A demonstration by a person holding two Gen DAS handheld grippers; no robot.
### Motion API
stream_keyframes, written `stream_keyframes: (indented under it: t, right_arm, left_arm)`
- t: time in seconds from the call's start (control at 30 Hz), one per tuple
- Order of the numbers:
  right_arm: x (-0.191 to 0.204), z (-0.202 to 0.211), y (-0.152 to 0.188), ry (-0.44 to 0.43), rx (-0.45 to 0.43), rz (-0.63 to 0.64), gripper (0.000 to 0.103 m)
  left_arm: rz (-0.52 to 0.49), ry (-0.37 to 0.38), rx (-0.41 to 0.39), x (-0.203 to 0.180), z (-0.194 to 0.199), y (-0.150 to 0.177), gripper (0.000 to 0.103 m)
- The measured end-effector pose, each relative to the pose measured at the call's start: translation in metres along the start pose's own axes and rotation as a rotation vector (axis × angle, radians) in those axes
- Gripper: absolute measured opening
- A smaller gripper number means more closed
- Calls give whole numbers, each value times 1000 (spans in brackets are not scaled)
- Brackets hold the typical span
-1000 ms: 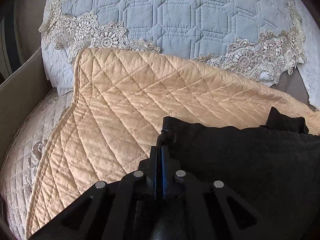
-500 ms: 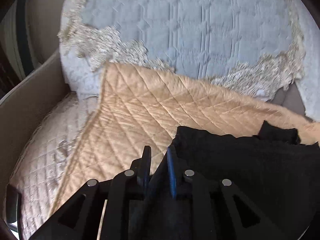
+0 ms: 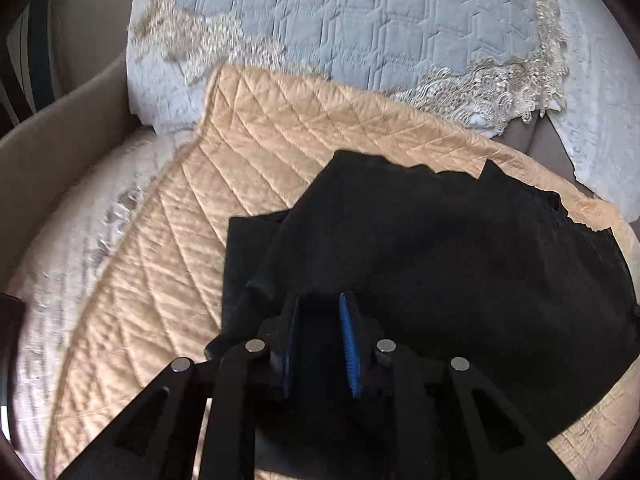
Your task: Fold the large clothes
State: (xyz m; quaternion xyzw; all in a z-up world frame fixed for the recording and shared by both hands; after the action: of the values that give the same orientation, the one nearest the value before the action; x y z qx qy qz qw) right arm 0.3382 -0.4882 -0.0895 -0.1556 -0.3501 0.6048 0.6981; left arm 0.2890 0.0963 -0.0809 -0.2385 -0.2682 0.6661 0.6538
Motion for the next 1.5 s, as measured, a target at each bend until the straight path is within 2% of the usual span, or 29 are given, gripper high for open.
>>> stream_keyframes:
  t: [0.1, 0.17, 0.23, 0.27, 0.3, 0.37, 0.43, 0.53, 0.57, 0.67, 0.7, 0.77, 0.8, 0.87, 0.93, 1.0, 1.07, 1.2, 1.37, 1.5]
  right_arm:
    - [15, 26, 11, -67, -36, 15, 24]
    - [17, 32, 22, -75, -40, 33, 24]
    - [3, 23, 34, -45, -9, 6, 24]
    - [-9, 17, 39, -21, 11, -18, 23]
    - [-18, 9, 43, -27, 28, -46, 18]
    - [-29, 3, 43, -48, 27, -103, 7]
    - [-26, 3, 41, -25, 28, -102, 5]
    - [-13, 14, 39, 23, 26, -65, 10]
    - [-7, 22, 41, 17, 20, -56, 16]
    - [13, 48, 50, -47, -3, -36, 26]
    - [19, 56, 55, -66, -5, -32, 35]
    - [26, 67, 65, -105, -1, -53, 47]
    - [28, 69, 71, -137, 12, -83, 49]
    - [26, 67, 88, -196, 61, -169, 51]
    - [18, 62, 101, -208, 90, -239, 55]
    - [9, 54, 114, -201, 119, -296, 57]
    - [5, 52, 118, -234, 122, -335, 57]
    - [3, 48, 107, -264, 106, -378, 60]
    - [-11, 26, 85, -281, 77, -470, 60]
    - [-21, 14, 69, -271, 28, -528, 60]
  left_arm:
    - [-32, 51, -74, -12, 35, 0, 23]
    - [-64, 58, -109, -17, 50, 8, 25]
    - [-72, 31, -85, -11, 46, 20, 26]
    - [-60, 9, -49, -4, 37, 29, 26]
    - [-41, 9, -16, 2, 28, 37, 26]
    - [-13, 48, -9, 6, 18, 44, 26]
    - [-24, 28, -12, 4, 20, 41, 26]
    - [-48, -8, -6, -2, 29, 39, 26]
    - [-47, 1, -11, -5, 36, 39, 26]
    - [-43, 44, -49, -12, 62, 46, 26]
    - [-39, 54, -55, -13, 70, 50, 27]
    - [-6, 90, -48, -13, 80, 61, 32]
    - [21, 108, -40, -12, 83, 68, 36]
    - [64, 132, -22, -11, 87, 83, 40]
    - [105, 146, -2, -11, 87, 100, 50]
    - [116, 163, 40, -13, 82, 115, 50]
    - [125, 171, 46, -14, 79, 120, 50]
    - [178, 191, 20, -9, 76, 105, 59]
    - [328, 227, 28, 6, 45, 85, 64]
    - [421, 234, 4, 13, 30, 72, 68]
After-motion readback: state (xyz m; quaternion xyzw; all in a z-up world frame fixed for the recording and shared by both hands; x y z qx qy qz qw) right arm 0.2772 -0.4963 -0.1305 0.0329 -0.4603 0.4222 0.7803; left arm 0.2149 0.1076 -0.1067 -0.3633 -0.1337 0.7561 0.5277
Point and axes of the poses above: each gripper's, at about its wrist camera, not at the fingertips, and z roughly against the way its jaws point, x to its left, y to its underside, the point moved 8 cm from there along -z, roughly the way its jaws point, and after that the axes turned 9 degrees about -z, right-handed, at the moved point
